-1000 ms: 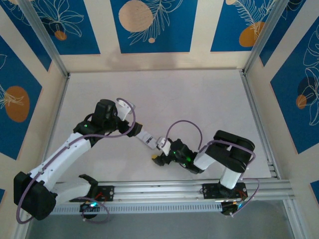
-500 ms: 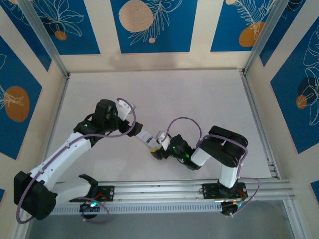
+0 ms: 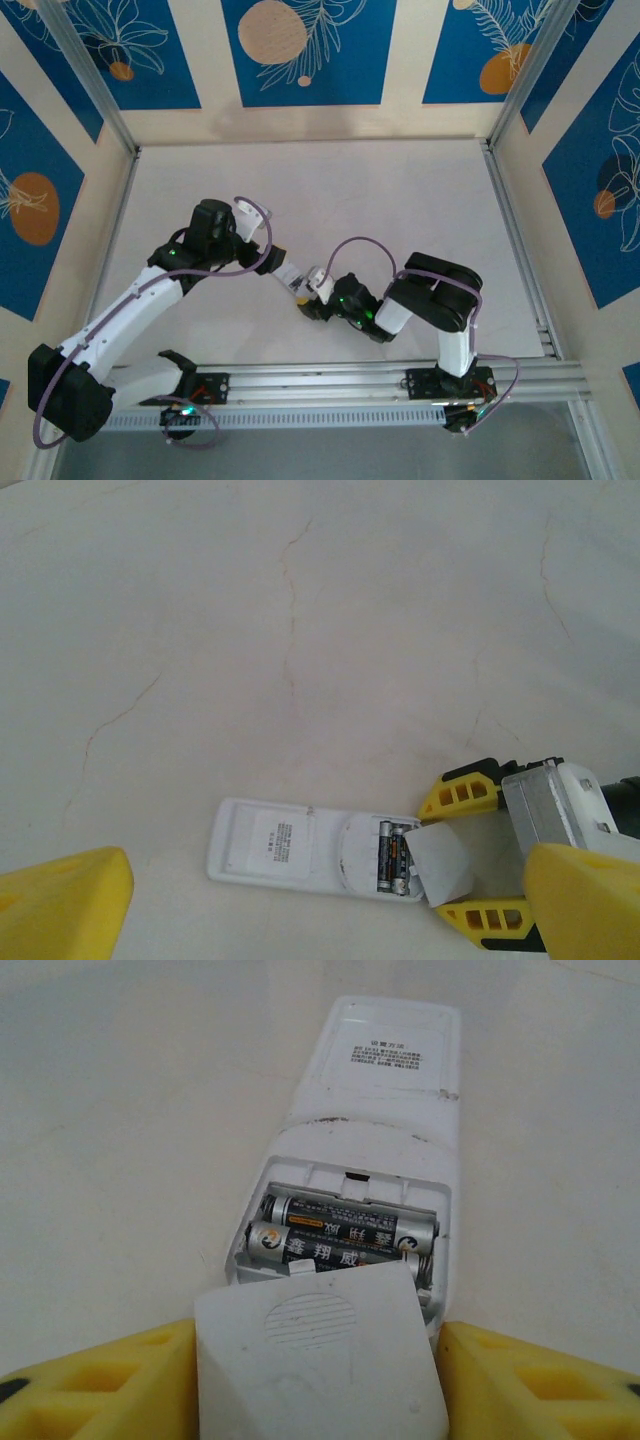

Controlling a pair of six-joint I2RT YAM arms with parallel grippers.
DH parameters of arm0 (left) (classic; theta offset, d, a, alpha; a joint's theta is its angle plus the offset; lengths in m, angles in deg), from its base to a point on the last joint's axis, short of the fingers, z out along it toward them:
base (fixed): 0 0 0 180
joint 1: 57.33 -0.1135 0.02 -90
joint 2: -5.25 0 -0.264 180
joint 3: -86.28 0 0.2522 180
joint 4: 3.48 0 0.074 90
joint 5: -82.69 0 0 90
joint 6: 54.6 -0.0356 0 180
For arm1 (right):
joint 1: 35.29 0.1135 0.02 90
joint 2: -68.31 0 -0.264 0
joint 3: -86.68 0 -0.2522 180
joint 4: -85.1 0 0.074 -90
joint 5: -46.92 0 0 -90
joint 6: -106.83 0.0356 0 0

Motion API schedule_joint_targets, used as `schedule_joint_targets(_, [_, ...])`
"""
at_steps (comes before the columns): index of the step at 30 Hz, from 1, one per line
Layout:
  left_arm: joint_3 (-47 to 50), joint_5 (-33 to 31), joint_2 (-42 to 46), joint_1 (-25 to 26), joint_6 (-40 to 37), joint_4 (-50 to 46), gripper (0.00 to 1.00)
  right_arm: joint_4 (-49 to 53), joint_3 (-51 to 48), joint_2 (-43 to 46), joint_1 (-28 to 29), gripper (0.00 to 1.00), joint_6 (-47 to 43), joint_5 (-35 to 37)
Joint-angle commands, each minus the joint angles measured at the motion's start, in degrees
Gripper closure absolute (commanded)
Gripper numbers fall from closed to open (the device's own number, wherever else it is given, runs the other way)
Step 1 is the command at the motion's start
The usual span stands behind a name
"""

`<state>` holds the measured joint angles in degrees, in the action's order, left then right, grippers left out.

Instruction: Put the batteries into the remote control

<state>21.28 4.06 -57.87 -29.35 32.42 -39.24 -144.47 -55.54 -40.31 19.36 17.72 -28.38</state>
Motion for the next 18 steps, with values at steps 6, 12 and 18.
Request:
schedule_joint_targets(6, [0.62,0.75,-0.17,-0.3,-0.18,0.43,0.0,1.18,-1.69,2.11,0.01,0.41,0.24,0.57])
schedule_joint_targets(12, [0.57,0.84,-0.21,-0.3,-0.18,0.4,0.0,3.95,-2.05,3.52,-0.79,0.44,0.61,-3.08])
schedule_joint_targets(18, [0.8,0.75,-0.08,-0.3,-0.18,0.46,0.0,6.04,-1.51,3.97,-0.81,0.53,0.5,-2.68])
